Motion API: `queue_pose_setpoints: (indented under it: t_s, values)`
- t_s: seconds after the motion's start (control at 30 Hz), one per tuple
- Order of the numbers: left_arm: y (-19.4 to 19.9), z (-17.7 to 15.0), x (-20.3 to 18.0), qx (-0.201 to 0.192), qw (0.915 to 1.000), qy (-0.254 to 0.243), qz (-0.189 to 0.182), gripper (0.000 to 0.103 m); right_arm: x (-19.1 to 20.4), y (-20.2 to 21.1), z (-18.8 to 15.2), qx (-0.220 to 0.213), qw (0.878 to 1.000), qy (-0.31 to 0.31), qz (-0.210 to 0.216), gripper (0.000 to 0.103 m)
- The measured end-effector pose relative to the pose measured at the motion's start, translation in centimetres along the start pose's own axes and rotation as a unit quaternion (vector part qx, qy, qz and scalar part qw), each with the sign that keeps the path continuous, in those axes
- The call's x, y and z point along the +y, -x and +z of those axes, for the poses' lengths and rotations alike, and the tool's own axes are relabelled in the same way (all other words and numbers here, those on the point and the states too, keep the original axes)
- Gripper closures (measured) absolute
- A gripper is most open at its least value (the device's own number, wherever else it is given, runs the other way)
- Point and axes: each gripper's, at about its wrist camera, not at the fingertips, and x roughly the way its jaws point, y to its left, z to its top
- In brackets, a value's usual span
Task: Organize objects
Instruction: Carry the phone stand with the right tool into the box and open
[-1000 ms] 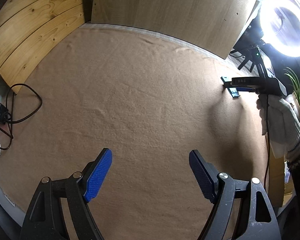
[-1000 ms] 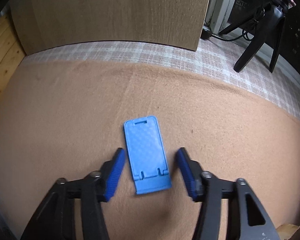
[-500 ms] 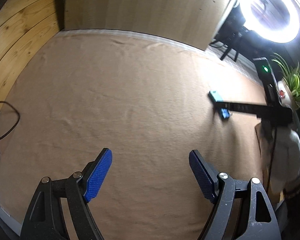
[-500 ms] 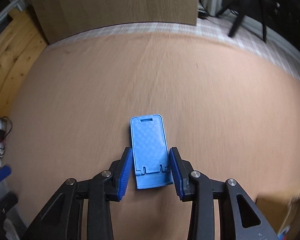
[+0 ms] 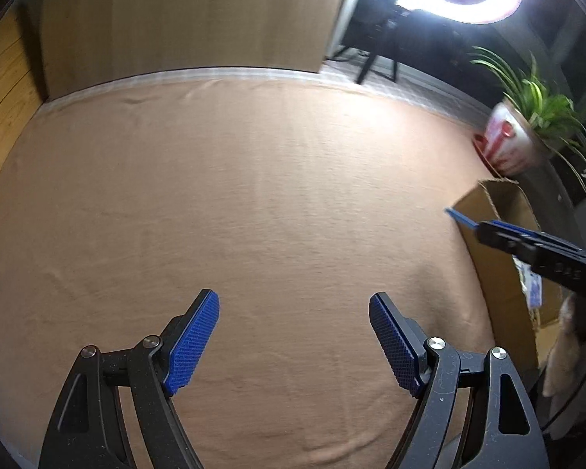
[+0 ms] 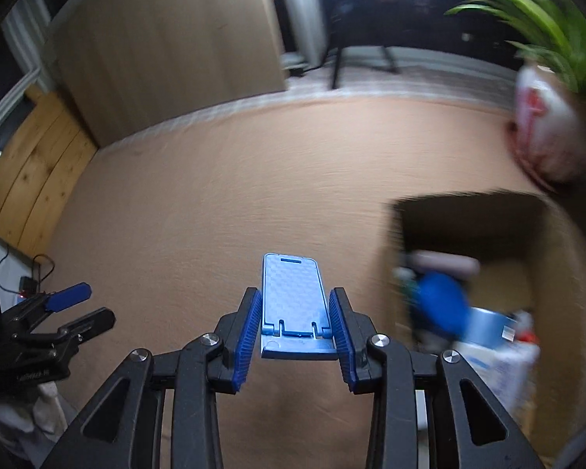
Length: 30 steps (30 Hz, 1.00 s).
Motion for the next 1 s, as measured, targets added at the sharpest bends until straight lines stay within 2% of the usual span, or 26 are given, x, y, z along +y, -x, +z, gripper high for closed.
queue_pose_setpoints:
  t_s: [0.07, 0.1, 0.13, 0.2, 0.33, 0.6, 0.83, 1.0]
  values:
    - [-0.1, 0.0, -1.0, 0.000, 0.9999, -0.010, -0.005, 0.021, -1.7, 1.0, -0.6, -0.008, 1.000, -0.015, -0.017, 0.071]
    - [-0.1, 0.0, -1.3, 0.001, 0.9999, -0.012, -0.007, 0.021, -2.7, 1.4, -0.8, -0.011, 1.000, -0.025, -0.015, 0.077]
    - [-0.1, -0.1, -1.7, 0.001, 0.9998, -0.016, -0.008, 0.021, -3.6, 1.8, -1.0, -0.010, 0.999, -0.036, -0.023, 0.089]
    - [-0.1, 0.0, -2.2, 0.002, 0.9997, -0.022, -0.011, 0.021, -5.0, 2.4, -1.4, -0.014, 0.998, -0.051, -0.038, 0.089]
    - [-0.5, 0.2, -2.9, 0.003, 0.9995, -0.029, -0.016, 0.021, -7.7, 3.0, -1.8, -0.015, 0.995, -0.086, -0.038, 0.090]
    - [-0.7, 0.1, -4.0, 0.004, 0.9990, -0.040, -0.019, 0.021, -8.2, 4.3, -1.8, -0.028, 0.995, -0.093, -0.034, 0.089]
    - [-0.4, 0.1, -3.9, -0.001, 0.9992, -0.037, -0.014, 0.021, -6.3, 5.0, -2.2, -0.037, 0.996, -0.082, -0.017, 0.061]
    - [0.7, -0.1, -3.4, -0.012, 0.9994, -0.032, -0.004, 0.021, -3.0, 5.4, -2.0, -0.045, 0.998, -0.042, -0.012, 0.049]
